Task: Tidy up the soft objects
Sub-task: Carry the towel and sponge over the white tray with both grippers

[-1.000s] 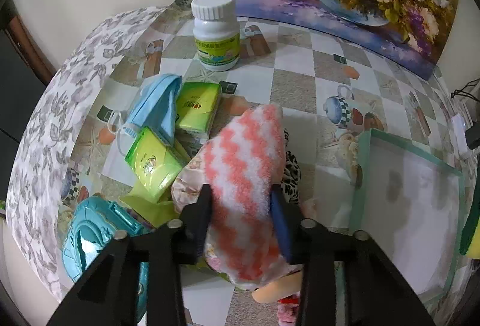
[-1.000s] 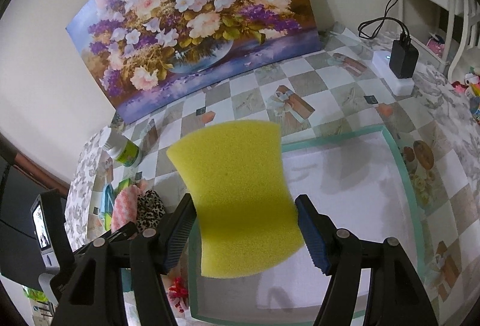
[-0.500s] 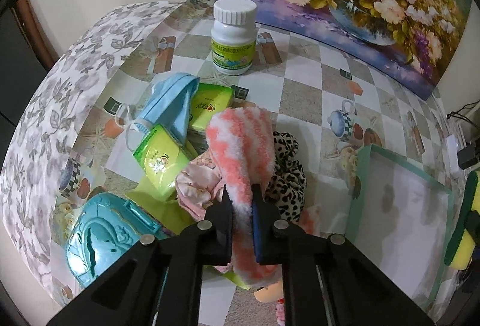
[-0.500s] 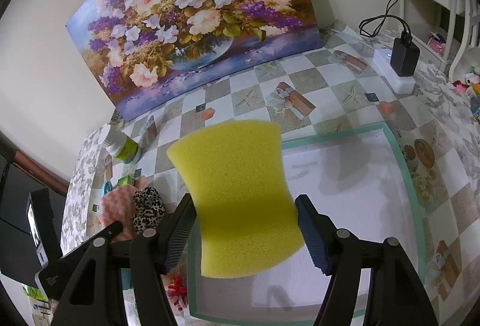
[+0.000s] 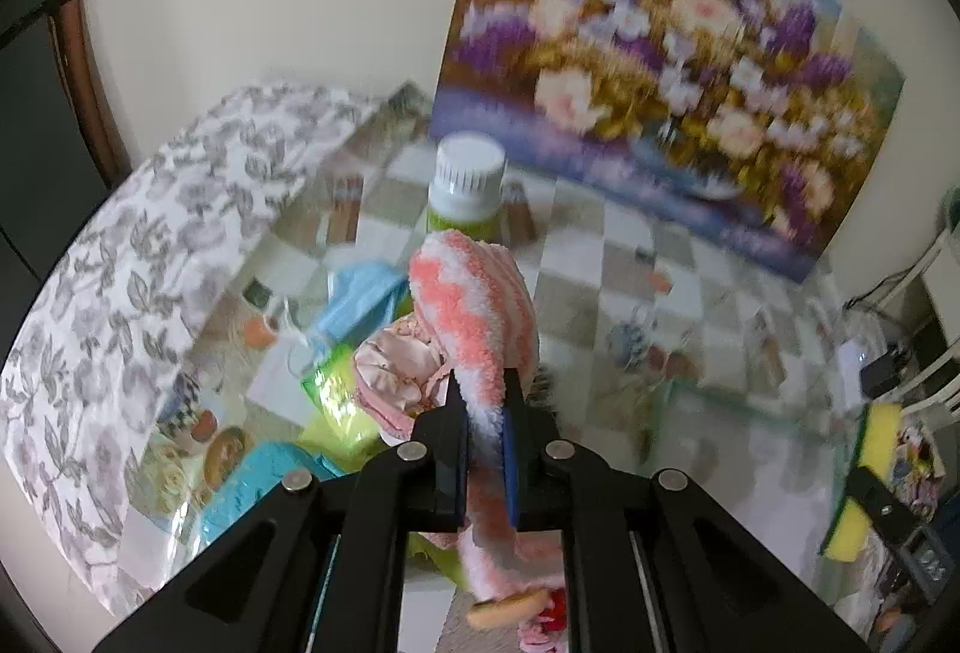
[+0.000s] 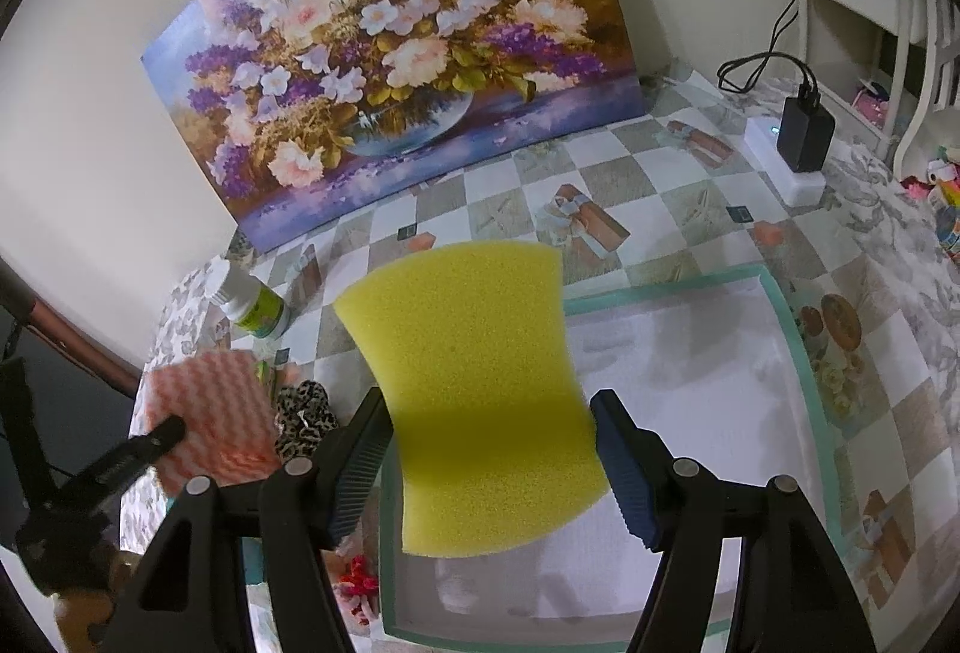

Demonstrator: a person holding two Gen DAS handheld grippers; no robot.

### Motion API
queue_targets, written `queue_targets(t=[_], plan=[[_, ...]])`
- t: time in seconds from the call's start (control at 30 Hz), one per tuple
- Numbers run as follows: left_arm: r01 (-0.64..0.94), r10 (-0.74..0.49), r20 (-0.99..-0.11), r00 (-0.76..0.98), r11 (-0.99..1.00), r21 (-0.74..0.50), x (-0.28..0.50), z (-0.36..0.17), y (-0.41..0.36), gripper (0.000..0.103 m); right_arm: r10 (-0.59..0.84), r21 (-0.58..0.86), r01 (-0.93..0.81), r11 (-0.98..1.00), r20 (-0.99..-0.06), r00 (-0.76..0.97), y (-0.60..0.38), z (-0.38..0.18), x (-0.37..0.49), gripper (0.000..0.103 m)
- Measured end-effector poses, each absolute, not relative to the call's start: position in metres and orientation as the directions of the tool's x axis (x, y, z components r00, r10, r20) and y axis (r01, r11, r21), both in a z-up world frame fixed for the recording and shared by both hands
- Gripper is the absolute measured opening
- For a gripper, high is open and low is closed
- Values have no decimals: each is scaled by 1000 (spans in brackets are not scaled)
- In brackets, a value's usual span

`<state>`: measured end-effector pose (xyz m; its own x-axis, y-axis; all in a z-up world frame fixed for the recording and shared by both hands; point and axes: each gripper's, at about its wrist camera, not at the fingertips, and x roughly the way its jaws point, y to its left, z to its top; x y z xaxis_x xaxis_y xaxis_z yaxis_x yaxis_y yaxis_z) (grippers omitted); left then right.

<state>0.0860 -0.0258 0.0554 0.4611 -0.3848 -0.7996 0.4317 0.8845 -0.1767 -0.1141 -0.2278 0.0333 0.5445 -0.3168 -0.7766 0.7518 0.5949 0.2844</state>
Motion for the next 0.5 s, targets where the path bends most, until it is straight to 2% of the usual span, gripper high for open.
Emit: queue_targets(t=[0.5], plan=[[532,-557,-578,596,813,-236,46,141,-8,9,-417,284,729,624,-668,616,-217,90,-138,71]])
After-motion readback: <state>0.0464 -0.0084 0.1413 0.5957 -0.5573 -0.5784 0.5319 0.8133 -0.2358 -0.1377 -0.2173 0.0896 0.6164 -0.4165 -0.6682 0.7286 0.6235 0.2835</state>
